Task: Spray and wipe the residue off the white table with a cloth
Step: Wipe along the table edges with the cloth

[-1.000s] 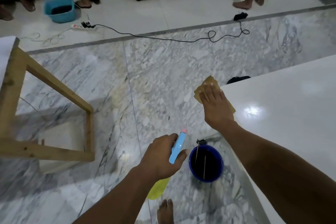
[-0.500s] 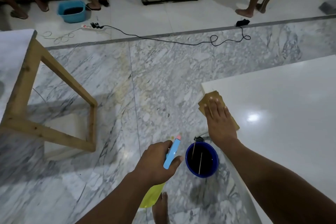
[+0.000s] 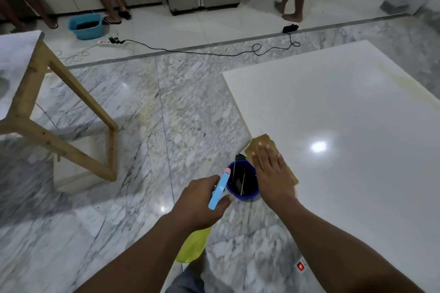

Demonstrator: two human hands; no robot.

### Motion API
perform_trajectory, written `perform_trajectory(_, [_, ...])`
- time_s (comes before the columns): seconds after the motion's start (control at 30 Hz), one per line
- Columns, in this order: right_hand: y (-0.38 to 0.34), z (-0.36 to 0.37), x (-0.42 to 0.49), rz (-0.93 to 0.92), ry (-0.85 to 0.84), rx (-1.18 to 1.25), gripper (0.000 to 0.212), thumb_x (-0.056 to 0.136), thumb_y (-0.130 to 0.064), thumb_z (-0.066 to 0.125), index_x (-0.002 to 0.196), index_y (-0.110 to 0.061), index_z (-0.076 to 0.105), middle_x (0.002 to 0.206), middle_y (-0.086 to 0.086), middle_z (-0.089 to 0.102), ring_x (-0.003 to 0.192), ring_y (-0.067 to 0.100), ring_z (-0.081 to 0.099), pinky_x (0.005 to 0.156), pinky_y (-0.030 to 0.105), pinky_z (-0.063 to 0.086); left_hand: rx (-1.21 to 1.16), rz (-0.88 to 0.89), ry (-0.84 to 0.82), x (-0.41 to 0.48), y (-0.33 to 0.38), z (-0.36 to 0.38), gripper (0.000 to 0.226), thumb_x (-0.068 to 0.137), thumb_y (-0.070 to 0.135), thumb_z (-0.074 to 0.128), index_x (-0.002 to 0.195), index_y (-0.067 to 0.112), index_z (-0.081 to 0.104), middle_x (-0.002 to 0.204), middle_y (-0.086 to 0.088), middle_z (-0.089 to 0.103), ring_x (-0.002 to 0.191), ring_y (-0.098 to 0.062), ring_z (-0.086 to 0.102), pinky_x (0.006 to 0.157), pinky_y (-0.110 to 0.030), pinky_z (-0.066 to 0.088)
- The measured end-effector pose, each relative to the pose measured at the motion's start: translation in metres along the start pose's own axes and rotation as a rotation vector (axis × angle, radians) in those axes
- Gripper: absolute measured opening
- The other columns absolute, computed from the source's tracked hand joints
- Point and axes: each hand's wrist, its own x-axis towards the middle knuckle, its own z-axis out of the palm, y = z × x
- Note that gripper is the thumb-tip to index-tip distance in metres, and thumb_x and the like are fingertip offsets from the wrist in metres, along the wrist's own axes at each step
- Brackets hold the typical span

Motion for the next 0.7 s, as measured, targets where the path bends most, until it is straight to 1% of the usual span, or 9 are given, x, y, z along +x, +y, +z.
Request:
perform_trajectory(0.07, [0.005, 0.011, -0.041, 0.017, 0.005, 0.026, 0.081, 0.08, -0.021, 0.071, 0.152, -0.007, 0.035, 0.165, 0.018, 0.015, 0.152, 0.038, 0.012, 0.12, 0.053, 0.021, 0.015, 0.008, -0.007, -0.03, 0.013, 0.022, 0.033, 0.092, 0.047, 0.068, 0.099, 0.015, 0.062, 0.085, -0.006, 0.069, 0.076, -0.026, 0.066, 0.072, -0.042, 0.054])
perform_trajectory(0.13, [0.009, 0.021, -0.08, 0.018, 0.01, 0.048, 0.079, 0.077, -0.016, 0.071, 0.149, -0.007, 0.04, 0.163, 0.018, 0.02, 0.151, 0.038, 0.016, 0.119, 0.054, 0.025, 0.019, 0.006, -0.014, -0.06, 0.024, 0.042, 0.033, 0.093, 0.047, 0.068, 0.1, 0.015, 0.063, 0.086, -0.006, 0.07, 0.077, -0.025, 0.067, 0.074, -0.042, 0.055])
perform_trajectory(0.27, [0.014, 0.035, -0.15, 0.019, 0.05, 0.053, 0.077, 0.08, -0.009, 0.063, 0.151, -0.006, 0.036, 0.164, 0.018, 0.016, 0.152, 0.038, 0.014, 0.119, 0.055, 0.025, 0.001, -0.01, -0.048, -0.114, 0.041, 0.073, 0.033, 0.093, 0.047, 0.068, 0.099, 0.015, 0.063, 0.086, -0.006, 0.071, 0.078, -0.024, 0.068, 0.075, -0.041, 0.056])
perform_trajectory(0.37, [0.019, 0.044, -0.202, 0.018, 0.072, 0.052, 0.079, 0.079, -0.006, 0.061, 0.153, -0.007, 0.033, 0.164, 0.019, 0.017, 0.152, 0.039, 0.014, 0.118, 0.055, 0.026, 0.009, -0.012, -0.068, -0.15, 0.051, 0.09, 0.033, 0.093, 0.047, 0.068, 0.1, 0.015, 0.063, 0.086, -0.005, 0.07, 0.079, -0.024, 0.067, 0.075, -0.041, 0.056])
perform_trajectory(0.57, [0.024, 0.062, -0.298, 0.038, 0.091, 0.052, 0.074, 0.079, -0.003, 0.054, 0.151, -0.007, 0.037, 0.164, 0.018, 0.017, 0.152, 0.038, 0.015, 0.118, 0.056, 0.027, 0.091, 0.036, -0.086, -0.21, 0.066, 0.121, 0.035, 0.093, 0.048, 0.067, 0.1, 0.013, 0.062, 0.085, -0.008, 0.07, 0.077, -0.026, 0.067, 0.076, -0.046, 0.057])
perform_trajectory(0.63, [0.025, 0.065, -0.322, 0.051, 0.085, 0.048, 0.074, 0.081, -0.003, 0.053, 0.152, -0.008, 0.035, 0.165, 0.017, 0.015, 0.152, 0.037, 0.012, 0.119, 0.055, 0.025, 0.102, 0.05, -0.079, -0.229, 0.071, 0.131, 0.035, 0.093, 0.047, 0.068, 0.1, 0.013, 0.062, 0.086, -0.008, 0.07, 0.078, -0.026, 0.067, 0.076, -0.046, 0.057])
perform_trajectory(0.7, [0.026, 0.07, -0.352, 0.06, 0.085, 0.023, 0.072, 0.084, -0.004, 0.046, 0.154, -0.01, 0.03, 0.166, 0.016, 0.01, 0.153, 0.036, 0.009, 0.12, 0.054, 0.022, 0.108, 0.066, -0.068, -0.255, 0.074, 0.142, 0.034, 0.093, 0.046, 0.068, 0.1, 0.012, 0.063, 0.085, -0.008, 0.07, 0.078, -0.025, 0.067, 0.076, -0.045, 0.057])
